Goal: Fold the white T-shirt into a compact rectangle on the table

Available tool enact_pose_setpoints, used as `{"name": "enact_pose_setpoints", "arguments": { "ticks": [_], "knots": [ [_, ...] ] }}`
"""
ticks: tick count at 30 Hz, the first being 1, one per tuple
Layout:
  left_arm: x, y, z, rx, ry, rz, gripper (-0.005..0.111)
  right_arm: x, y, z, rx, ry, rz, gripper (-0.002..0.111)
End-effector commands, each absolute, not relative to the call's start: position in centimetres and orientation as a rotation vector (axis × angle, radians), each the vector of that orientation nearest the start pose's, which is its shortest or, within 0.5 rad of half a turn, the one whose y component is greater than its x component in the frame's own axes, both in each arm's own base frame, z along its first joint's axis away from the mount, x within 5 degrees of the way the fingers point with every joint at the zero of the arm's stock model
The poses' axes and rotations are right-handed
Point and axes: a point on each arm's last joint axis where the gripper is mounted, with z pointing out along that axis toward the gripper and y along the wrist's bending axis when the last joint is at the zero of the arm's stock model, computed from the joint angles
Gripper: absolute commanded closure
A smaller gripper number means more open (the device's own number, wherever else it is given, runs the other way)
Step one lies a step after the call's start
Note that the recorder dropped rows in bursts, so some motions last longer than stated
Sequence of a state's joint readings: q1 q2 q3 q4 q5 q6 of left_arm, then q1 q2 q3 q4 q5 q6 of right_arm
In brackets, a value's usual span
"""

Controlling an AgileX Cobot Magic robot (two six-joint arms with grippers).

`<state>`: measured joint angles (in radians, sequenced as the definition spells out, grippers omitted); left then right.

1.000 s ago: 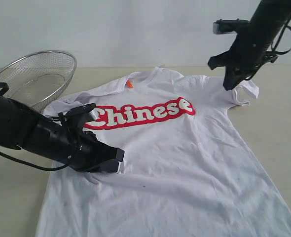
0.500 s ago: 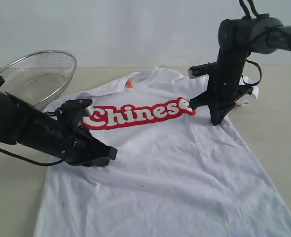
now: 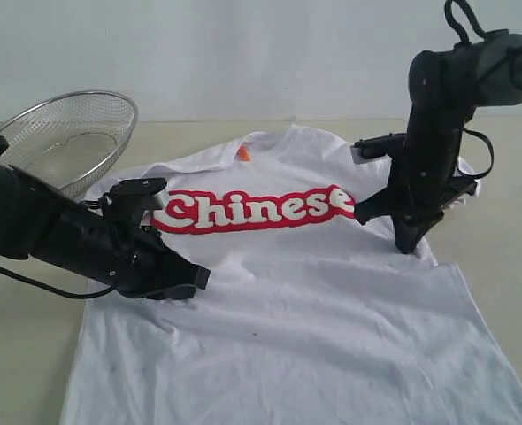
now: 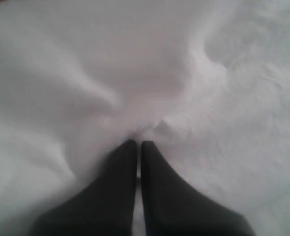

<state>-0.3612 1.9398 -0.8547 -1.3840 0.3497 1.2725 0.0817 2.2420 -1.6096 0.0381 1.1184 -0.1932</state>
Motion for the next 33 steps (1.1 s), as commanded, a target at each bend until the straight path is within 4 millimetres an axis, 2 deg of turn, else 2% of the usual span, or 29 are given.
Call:
{"name": "enact_pose_setpoints", "arguments": {
  "ticks": [1, 3, 6, 10, 13, 17, 19, 24, 28, 33],
  "knots": [
    [29.9, -14.4, 9.8, 0.474, 2.645, -0.596, 0.102, 37.8, 3.3, 10.9, -0.426, 3.418, 0.077, 0.109],
    [29.8, -14.4, 9.7, 0.479, 2.651, -0.589, 0.102, 37.7, 3.2, 11.6, -0.428, 3.354, 0.064, 0.109],
    [29.8, -14.4, 9.7, 0.478, 2.650, -0.587, 0.102, 38.7, 3.3, 13.0, -0.406, 3.218, 0.055, 0.109],
    [29.8, -14.4, 9.7, 0.482, 2.652, -0.597, 0.102, 40.6, 3.5, 16.5, -0.319, 2.931, 0.033, 0.109],
    [29.8, -14.4, 9.7, 0.482, 2.652, -0.597, 0.102, 42.4, 2.7, 18.8, -0.244, 2.756, -0.022, 0.109],
    [29.8, -14.4, 9.7, 0.482, 2.652, -0.597, 0.102, 44.8, 1.0, 20.5, -0.166, 2.656, -0.033, 0.109],
    [29.8, -14.4, 9.7, 0.482, 2.652, -0.597, 0.102, 45.7, 0.4, 20.2, -0.167, 2.677, -0.042, 0.109],
    [29.7, -14.5, 9.7, 0.485, 2.653, -0.608, 0.102, 47.8, 0.4, 17.8, -0.195, 2.721, -0.044, 0.109],
    [29.7, -14.6, 9.8, 0.489, 2.655, -0.620, 0.102, 49.2, 0.4, 16.9, -0.199, 2.706, -0.053, 0.109],
    [29.7, -14.6, 9.8, 0.489, 2.655, -0.620, 0.102, 49.7, 0.3, 15.4, -0.215, 2.784, -0.067, 0.109]
  ]
}}
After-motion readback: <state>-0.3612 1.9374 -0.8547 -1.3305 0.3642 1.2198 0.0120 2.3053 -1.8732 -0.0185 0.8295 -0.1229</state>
